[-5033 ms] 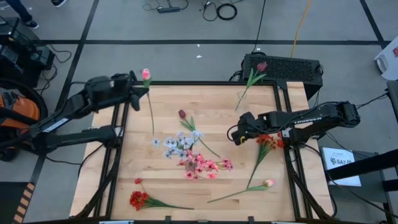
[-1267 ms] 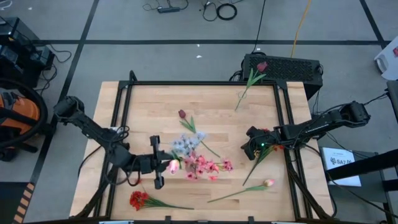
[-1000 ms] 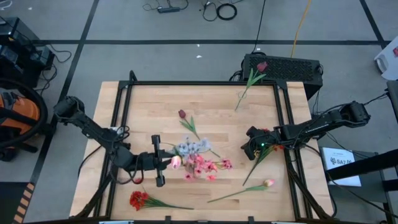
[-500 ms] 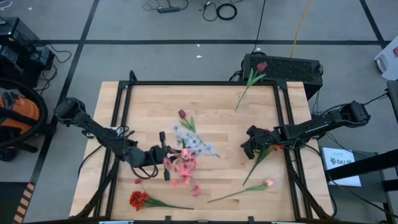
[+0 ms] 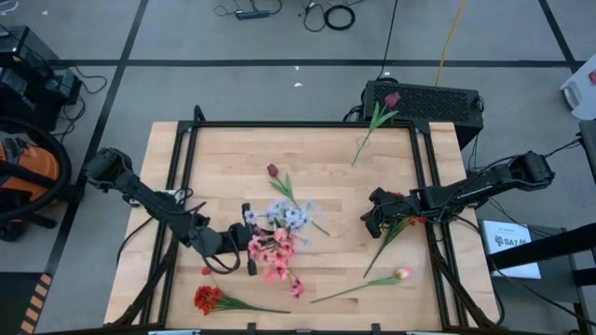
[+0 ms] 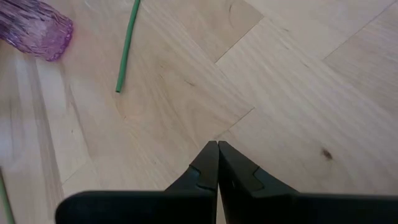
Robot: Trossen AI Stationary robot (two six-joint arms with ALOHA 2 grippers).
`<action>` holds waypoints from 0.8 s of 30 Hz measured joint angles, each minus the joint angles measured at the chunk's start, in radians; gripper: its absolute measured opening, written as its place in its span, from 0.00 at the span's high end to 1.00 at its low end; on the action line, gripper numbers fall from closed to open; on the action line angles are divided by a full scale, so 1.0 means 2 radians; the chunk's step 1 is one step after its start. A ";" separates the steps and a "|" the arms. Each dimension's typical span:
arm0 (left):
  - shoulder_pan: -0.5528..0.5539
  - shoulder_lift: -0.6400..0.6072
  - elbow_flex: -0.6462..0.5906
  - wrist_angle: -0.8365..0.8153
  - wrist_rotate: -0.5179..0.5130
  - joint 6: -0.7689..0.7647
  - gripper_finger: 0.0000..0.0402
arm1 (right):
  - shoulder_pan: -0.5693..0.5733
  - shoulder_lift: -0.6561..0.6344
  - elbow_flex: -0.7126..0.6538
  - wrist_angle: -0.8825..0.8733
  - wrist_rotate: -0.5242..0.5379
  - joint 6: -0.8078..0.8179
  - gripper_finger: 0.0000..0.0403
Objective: Sort flowers into vase by color
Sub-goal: Put the top pink flower into the purple vase
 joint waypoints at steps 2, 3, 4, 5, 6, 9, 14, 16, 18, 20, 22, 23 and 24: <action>-0.002 0.000 0.000 0.000 0.000 -0.004 0.97 | 0.000 0.000 0.000 0.000 0.000 0.000 1.00; -0.002 0.000 0.000 -0.001 0.000 -0.008 0.97 | 0.000 0.000 0.000 0.000 0.000 0.000 1.00; -0.002 0.000 0.000 -0.001 -0.001 -0.012 0.97 | 0.000 0.000 0.000 0.000 0.000 0.000 1.00; -0.002 0.000 0.000 -0.001 -0.001 -0.013 0.97 | 0.000 0.000 0.000 0.000 0.000 0.000 1.00; -0.004 0.000 0.000 -0.001 0.000 -0.017 0.97 | 0.000 0.000 0.000 0.000 0.000 0.000 1.00; -0.003 0.000 0.000 -0.001 0.000 -0.042 0.97 | 0.000 0.000 0.000 0.000 0.000 0.000 1.00; -0.003 0.000 0.000 -0.001 0.000 -0.053 0.95 | 0.000 0.000 0.000 0.000 0.000 0.000 1.00; -0.003 -0.001 0.000 -0.001 0.001 -0.066 0.92 | 0.000 0.000 0.000 0.000 0.000 0.000 1.00; -0.003 -0.001 0.000 -0.001 0.002 -0.076 0.87 | 0.000 0.000 0.000 0.000 0.000 0.000 1.00; -0.003 -0.001 0.000 -0.001 0.002 -0.077 0.82 | 0.000 0.000 0.000 0.000 0.000 0.000 1.00; -0.003 -0.001 0.000 -0.001 0.002 -0.077 0.77 | 0.000 0.000 0.000 0.000 0.000 0.000 1.00; -0.003 -0.002 0.000 -0.001 0.002 -0.074 0.75 | 0.000 0.000 0.000 0.000 0.000 0.000 1.00; -0.003 -0.004 0.000 -0.003 0.002 -0.067 0.72 | 0.000 0.000 0.000 0.000 0.000 0.002 1.00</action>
